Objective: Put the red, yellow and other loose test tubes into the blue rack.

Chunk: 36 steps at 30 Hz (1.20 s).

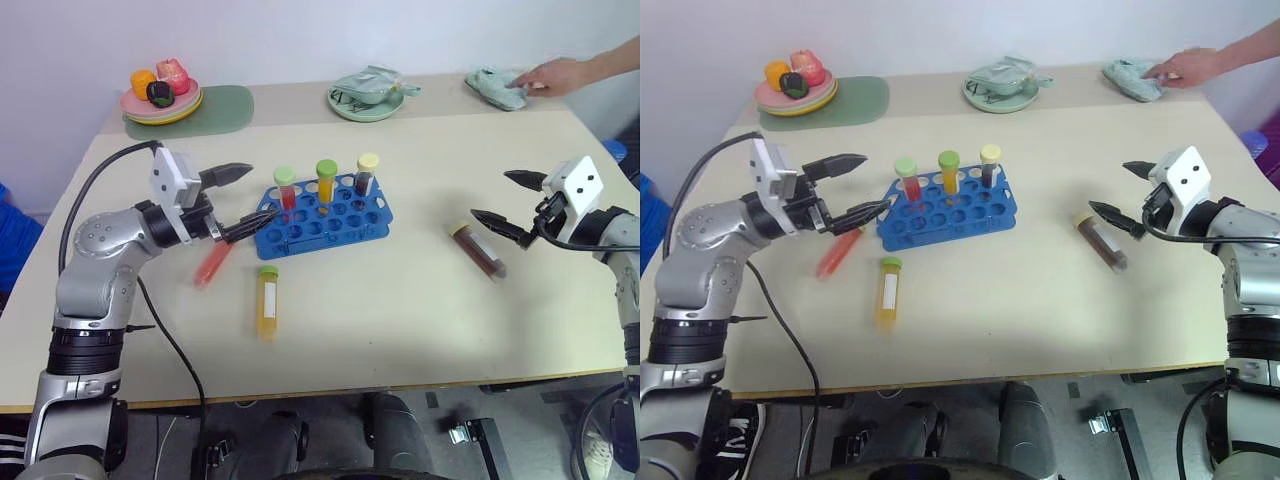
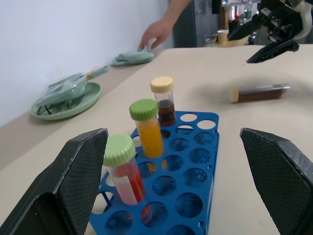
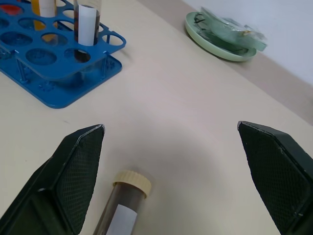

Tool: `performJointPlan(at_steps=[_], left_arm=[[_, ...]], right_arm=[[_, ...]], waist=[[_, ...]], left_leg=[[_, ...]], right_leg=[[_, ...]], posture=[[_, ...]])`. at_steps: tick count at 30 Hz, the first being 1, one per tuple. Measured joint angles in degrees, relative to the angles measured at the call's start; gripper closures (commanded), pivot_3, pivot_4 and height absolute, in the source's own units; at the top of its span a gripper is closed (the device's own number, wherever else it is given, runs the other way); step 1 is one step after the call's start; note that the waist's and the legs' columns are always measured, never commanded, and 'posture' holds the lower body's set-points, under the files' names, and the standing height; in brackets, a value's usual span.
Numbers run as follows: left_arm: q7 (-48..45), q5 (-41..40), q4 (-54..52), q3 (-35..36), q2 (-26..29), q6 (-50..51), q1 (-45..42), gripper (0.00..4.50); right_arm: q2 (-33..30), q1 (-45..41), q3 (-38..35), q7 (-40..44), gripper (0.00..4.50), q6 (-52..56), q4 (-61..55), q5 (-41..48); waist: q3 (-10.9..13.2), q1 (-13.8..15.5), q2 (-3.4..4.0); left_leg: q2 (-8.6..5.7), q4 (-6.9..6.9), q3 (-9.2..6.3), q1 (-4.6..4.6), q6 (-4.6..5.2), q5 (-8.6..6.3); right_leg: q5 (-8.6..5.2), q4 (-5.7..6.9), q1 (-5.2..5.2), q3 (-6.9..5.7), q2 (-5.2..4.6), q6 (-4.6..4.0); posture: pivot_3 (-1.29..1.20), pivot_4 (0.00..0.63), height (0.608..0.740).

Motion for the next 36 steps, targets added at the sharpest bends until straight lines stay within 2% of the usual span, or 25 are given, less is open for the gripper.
performJointPlan(at_steps=[11, 18, 23, 26, 29, 36], left_arm=[[-2.1, 0.65, 3.93, -0.42, -0.23, -3.05, -0.82, 0.06], [-2.42, 0.56, 4.54, -0.37, -0.35, -3.9, -2.35, 0.06], [-2.26, 0.52, 5.52, -0.89, -2.34, -3.87, -4.28, 0.06], [-2.24, 0.57, 5.62, -1.61, -3.2, -3.77, -5.37, 0.06], [-1.59, 0.51, 4.96, -1.66, -3.75, -2.61, -5.34, 0.06], [-1.39, 0.25, 0.92, -3.66, -4.43, 0.19, -3.1, 0.06]], right_arm=[[1.37, -1.3, 0.35, -4.16, 0.0, -0.01, 0.5, -2.05], [3.58, -4.14, 3.18, -11.64, 0.0, 6.59, -3.08, -5.62], [2.9, -6.03, 5.77, -14.11, 0.0, 18.52, -6.83, -7.78], [0.2, -8.84, 7.01, -13.24, 0.0, 30.54, -9.63, -7.15], [-2.91, -13.12, 7.42, -8.8, 0.0, 44.53, -11.39, -2.84], [-10.16, -21.41, 19.96, -0.33, 0.0, 71.27, -14.87, 3.01]], waist=[[0.0, 0.11, 0.0], [0.0, -0.04, 0.0], [0.0, 0.5, 0.0], [0.0, 0.93, 0.0], [0.0, 1.03, 0.0], [0.01, 1.33, -0.02]], left_leg=[[0.08, 0.0, 0.21, 0.0, 0.03, -0.02], [0.17, -0.04, 0.47, -0.05, 0.04, -0.03], [0.16, 0.01, 0.55, -0.1, 0.07, -0.04], [0.17, 0.0, 0.6, -0.11, 0.09, -0.06], [0.22, -0.01, 0.63, -0.11, 0.11, -0.07], [0.25, 0.01, 0.7, -0.13, 0.16, -0.11]], right_leg=[[0.02, -0.01, -0.06, 0.15, 0.1, -0.02], [0.04, 0.02, -0.32, 0.4, 0.21, -0.03], [0.08, 0.0, -0.34, 0.45, 0.2, -0.04], [0.1, -0.01, -0.37, 0.49, 0.22, -0.05], [0.11, -0.05, -0.38, 0.53, 0.27, -0.07], [0.11, -0.07, -0.39, 0.54, 0.29, -0.07]], posture=[[0.0, 0.15, 0.74], [0.0, 0.15, 0.74], [0.0, 0.15, 0.74], [0.0, 0.15, 0.74], [0.0, 0.15, 0.74], [0.0, 0.15, 0.74]])
